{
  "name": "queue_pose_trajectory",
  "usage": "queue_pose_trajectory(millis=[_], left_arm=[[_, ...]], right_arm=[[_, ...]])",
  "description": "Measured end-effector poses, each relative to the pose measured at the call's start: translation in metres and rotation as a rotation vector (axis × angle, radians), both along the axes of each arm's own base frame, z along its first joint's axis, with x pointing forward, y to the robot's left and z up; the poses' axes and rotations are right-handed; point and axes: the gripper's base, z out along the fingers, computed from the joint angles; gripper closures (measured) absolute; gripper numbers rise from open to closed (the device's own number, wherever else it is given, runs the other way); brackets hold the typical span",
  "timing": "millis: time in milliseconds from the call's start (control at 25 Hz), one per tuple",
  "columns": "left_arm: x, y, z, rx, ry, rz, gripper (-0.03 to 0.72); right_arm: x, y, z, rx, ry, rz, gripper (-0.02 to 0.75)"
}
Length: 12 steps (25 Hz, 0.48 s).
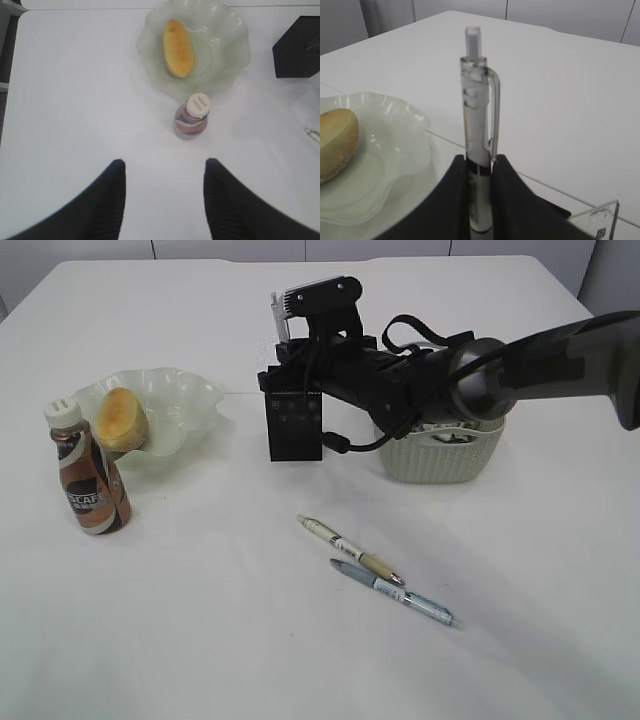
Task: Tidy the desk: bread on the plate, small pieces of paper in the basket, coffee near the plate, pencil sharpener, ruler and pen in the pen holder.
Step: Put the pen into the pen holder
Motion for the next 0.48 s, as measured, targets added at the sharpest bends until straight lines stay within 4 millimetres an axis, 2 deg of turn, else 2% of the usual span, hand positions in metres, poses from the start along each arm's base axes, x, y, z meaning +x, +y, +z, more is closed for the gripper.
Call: queue_pose_trajectory(millis=[160, 400, 480], left_arm=[[0.0000, 0.0000, 0.0000, 0.000, 0.000, 0.000, 0.317], [0.0000, 0.0000, 0.0000, 0.000, 0.000, 0.000, 0.317], [0.0000, 0.0000, 0.0000, 0.000, 0.000, 0.000, 0.317]], right_arm=[[-0.0001, -0.0002, -0.0008, -0.006, 0.007, 0.000, 0.556], [-0.0002, -0.0002, -0.0013, -0.001, 0.016, -0.003, 0.325], [-0.0005, -0.0005, -0.0029, -0.005, 0.034, -0.005, 0.298]])
